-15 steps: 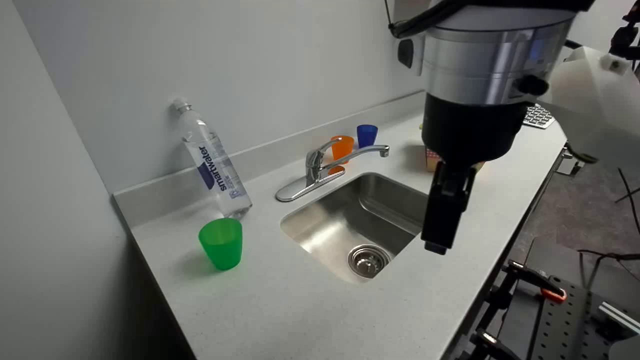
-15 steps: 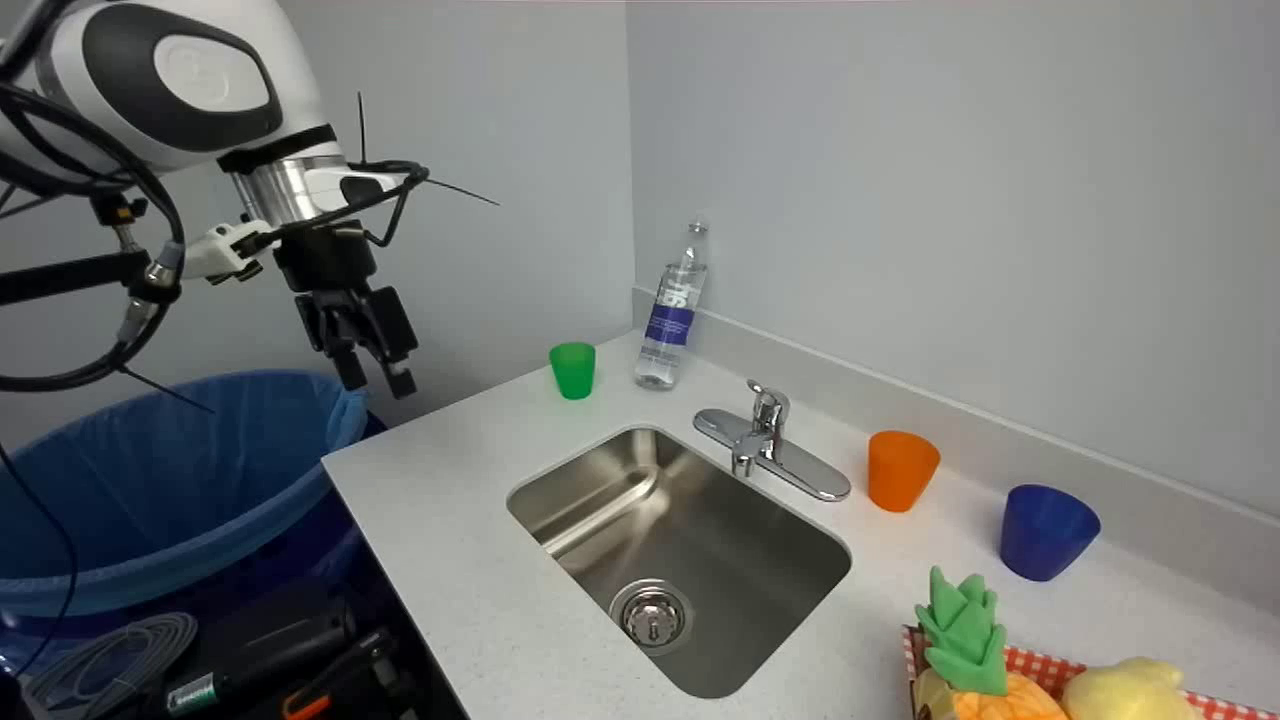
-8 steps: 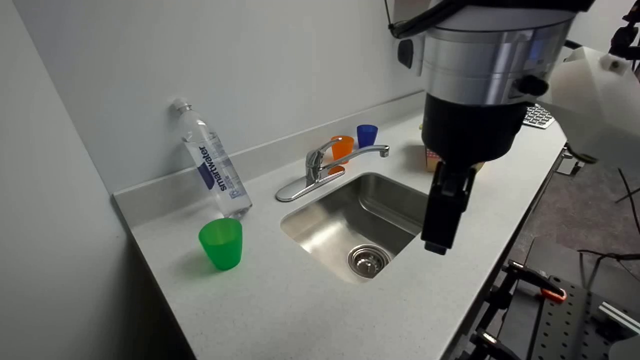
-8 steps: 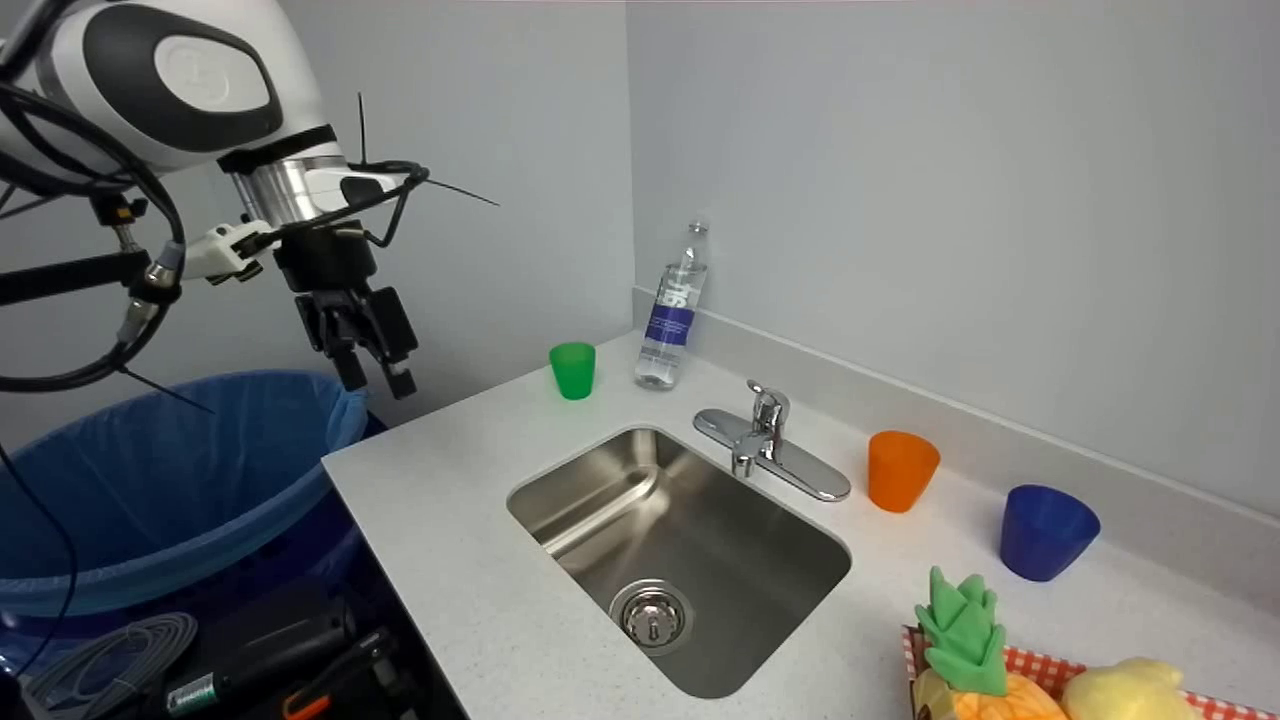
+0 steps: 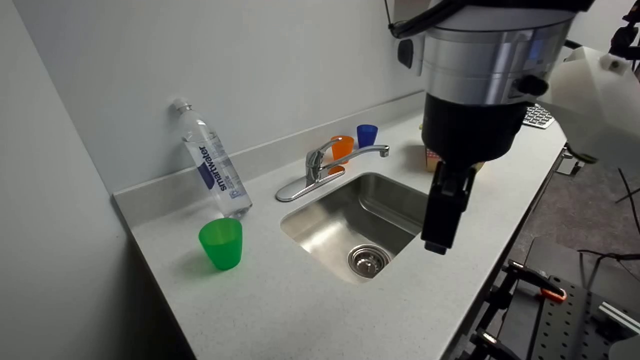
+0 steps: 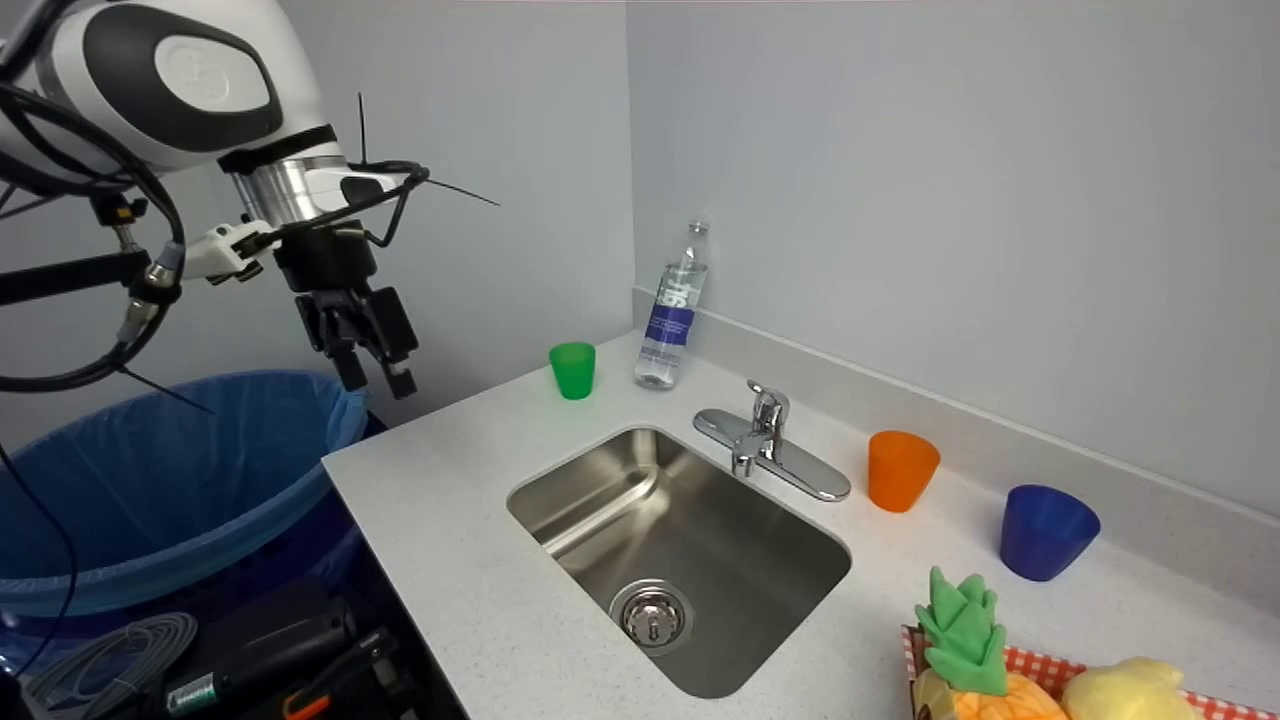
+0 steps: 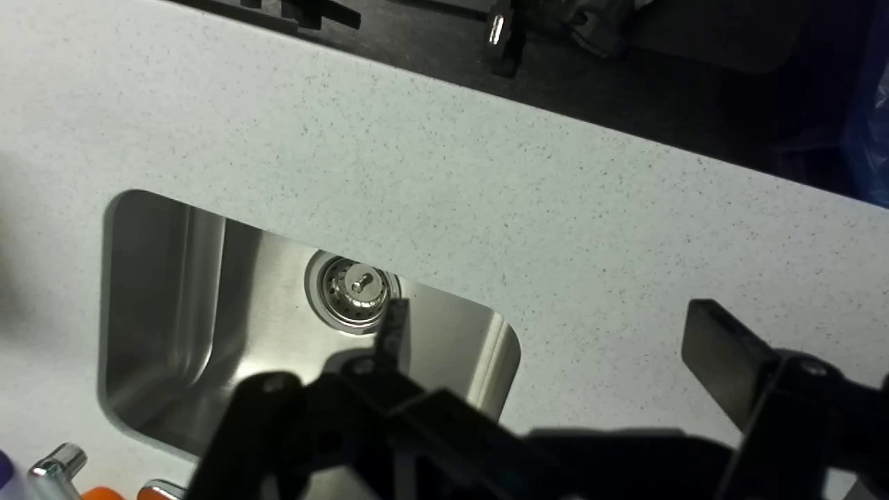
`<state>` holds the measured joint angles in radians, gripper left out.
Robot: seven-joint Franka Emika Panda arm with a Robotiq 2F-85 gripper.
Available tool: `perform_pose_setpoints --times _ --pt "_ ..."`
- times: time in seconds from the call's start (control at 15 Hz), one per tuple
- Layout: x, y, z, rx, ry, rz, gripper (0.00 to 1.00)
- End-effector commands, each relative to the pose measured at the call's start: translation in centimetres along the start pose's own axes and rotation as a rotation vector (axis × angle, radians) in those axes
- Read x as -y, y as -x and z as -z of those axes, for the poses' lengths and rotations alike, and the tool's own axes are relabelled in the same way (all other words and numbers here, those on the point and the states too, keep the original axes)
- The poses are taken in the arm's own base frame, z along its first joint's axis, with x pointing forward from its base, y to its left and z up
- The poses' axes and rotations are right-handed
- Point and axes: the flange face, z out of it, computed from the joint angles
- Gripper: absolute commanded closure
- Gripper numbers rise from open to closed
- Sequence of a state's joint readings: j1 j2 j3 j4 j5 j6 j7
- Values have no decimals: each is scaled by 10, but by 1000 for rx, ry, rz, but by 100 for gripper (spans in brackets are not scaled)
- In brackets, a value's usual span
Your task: Pick up the box and put it in the sink
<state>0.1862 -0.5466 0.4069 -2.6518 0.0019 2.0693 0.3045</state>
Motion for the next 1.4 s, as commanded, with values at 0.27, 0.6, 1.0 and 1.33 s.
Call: perform_pose_setpoints --times 0.27,0.6,1.0,1.33 --pt "-49 -10 -9 24 3 -65 0" --pt "-114 -22 -32 61 13 -172 0" --pt "-197 -31 -66 100 50 -329 0" --pt "-217 -25 -76 127 23 -391 0"
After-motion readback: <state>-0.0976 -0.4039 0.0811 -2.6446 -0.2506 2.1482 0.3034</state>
